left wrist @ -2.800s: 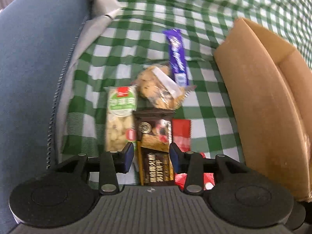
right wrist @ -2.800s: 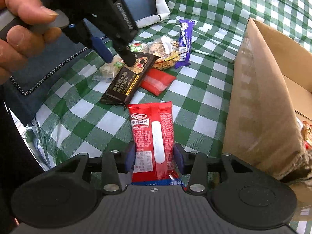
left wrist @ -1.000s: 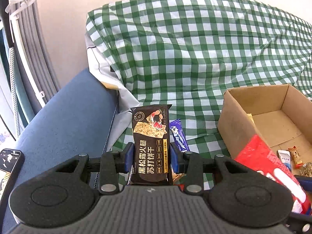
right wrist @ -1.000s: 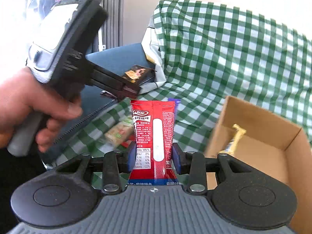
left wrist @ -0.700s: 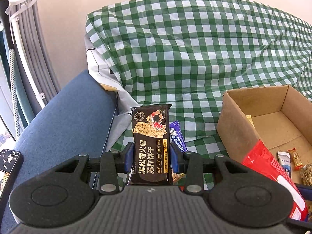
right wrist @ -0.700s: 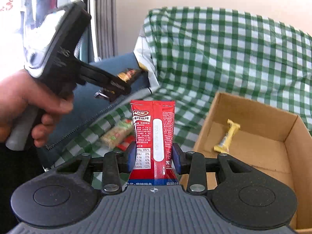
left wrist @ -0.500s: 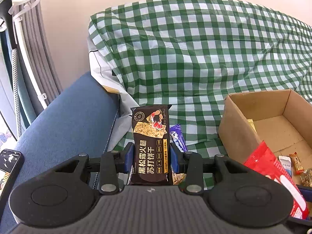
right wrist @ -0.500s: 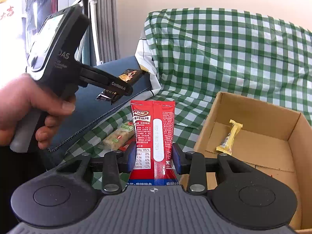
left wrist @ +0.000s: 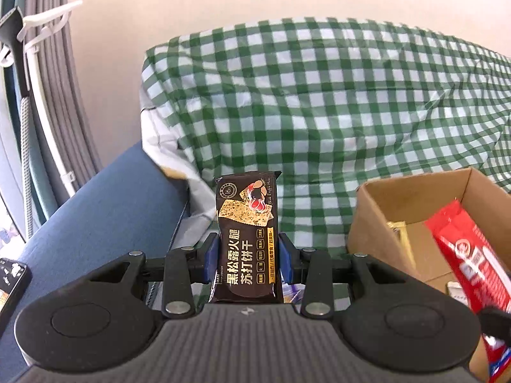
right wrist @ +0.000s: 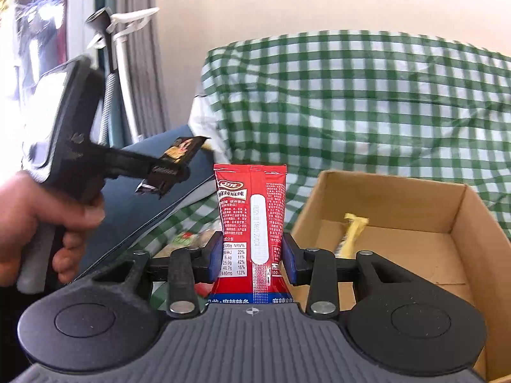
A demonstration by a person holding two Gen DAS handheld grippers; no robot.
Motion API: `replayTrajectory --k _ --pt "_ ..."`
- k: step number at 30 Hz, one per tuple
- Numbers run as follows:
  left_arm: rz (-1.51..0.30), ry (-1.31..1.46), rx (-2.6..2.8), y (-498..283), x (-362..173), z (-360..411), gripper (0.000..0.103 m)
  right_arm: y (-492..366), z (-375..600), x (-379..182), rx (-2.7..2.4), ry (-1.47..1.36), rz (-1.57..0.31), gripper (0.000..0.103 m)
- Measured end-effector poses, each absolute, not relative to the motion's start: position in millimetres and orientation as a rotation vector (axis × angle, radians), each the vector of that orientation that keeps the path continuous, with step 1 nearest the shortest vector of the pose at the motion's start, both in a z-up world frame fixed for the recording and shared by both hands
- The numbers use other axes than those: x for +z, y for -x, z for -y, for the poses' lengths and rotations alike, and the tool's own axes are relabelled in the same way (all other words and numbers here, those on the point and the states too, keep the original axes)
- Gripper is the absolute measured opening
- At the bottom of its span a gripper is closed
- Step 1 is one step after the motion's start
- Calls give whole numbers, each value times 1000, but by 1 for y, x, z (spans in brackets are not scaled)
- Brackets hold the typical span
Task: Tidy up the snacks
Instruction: 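Carry the dark bar with left tool while right tool carries red wafer pack over box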
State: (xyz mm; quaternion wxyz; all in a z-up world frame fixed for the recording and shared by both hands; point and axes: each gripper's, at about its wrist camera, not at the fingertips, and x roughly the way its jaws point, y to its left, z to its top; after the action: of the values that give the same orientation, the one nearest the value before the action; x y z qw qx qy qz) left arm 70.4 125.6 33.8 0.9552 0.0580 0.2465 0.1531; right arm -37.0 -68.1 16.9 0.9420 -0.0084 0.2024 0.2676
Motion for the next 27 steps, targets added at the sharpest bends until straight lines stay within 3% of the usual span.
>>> replayTrajectory --k 27 --pt "-300 -314 74 -58 31 -28 42 7 144 12 66 -65 -312 40"
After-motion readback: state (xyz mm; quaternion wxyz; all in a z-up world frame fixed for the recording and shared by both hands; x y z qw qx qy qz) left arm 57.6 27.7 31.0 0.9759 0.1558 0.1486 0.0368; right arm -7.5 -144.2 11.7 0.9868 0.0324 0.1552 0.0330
